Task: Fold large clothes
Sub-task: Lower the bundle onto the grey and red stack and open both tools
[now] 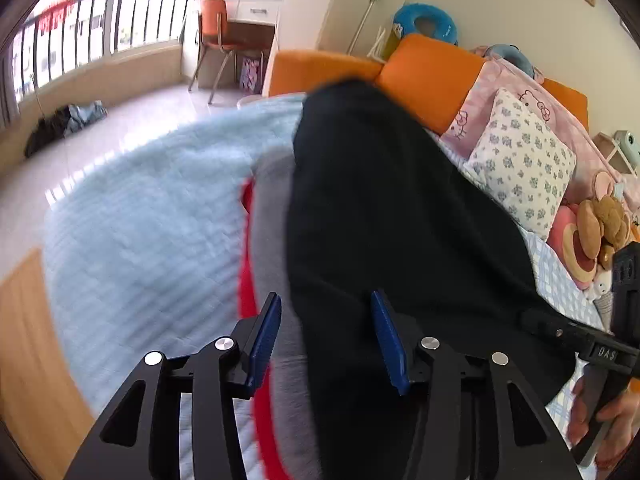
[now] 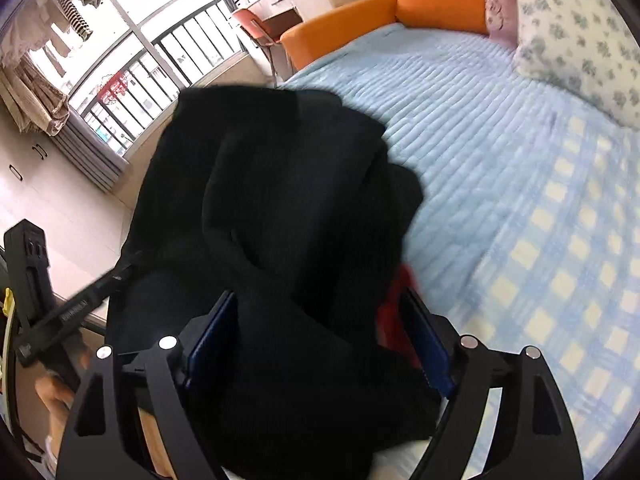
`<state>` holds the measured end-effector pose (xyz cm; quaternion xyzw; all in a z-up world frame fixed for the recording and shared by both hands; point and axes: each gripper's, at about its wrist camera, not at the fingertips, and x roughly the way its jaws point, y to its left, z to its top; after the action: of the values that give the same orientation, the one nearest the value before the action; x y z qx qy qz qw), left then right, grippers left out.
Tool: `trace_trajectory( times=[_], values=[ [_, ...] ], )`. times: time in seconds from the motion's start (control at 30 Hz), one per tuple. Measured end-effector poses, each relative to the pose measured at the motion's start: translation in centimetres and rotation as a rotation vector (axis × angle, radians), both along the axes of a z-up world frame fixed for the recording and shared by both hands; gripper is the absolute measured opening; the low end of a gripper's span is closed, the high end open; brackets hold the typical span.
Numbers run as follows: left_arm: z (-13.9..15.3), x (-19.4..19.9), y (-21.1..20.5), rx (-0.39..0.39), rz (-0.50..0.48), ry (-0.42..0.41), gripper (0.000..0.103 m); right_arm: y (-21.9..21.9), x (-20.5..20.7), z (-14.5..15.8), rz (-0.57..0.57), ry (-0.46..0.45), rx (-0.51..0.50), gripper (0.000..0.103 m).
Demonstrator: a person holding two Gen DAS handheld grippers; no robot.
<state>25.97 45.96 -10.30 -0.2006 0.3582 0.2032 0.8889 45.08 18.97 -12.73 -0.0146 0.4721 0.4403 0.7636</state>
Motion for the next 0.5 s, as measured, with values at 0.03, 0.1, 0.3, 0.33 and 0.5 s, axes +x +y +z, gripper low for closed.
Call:
trace_trajectory(
  times=[0.03, 0.1, 0.3, 0.33, 0.5],
  values=[
    [1.6, -0.6, 0.0, 0.026, 0.001, -0.017, 0.05, -1.0, 0.1, 1.2, -0.005, -0.022, 0.017, 0.081],
    [5.1, -1.1, -0.1, 0.052, -0.014, -0.064, 0.057, -2.5, 0.1, 3.5, -0.018, -0.043, 0.073, 0.081],
    [9.6, 5.0, -1.1, 0.069, -0.143, -0.036, 0.065, -3.9, -2.9, 8.0, 0.05, -0.068, 0.238, 0.037],
    [9.3, 6.3, -1.3, 0.062, -0.167, -0.006, 0.065, -3.5, -3.5, 7.9, 0.074, -0.06, 0.233, 0.033],
    [6.1, 13.5, 0.0, 0.102, -0.182, 0.178, 0.061, -2.8, -4.7, 5.4, 0.087, -0.063, 0.143, 0.024]
  ],
)
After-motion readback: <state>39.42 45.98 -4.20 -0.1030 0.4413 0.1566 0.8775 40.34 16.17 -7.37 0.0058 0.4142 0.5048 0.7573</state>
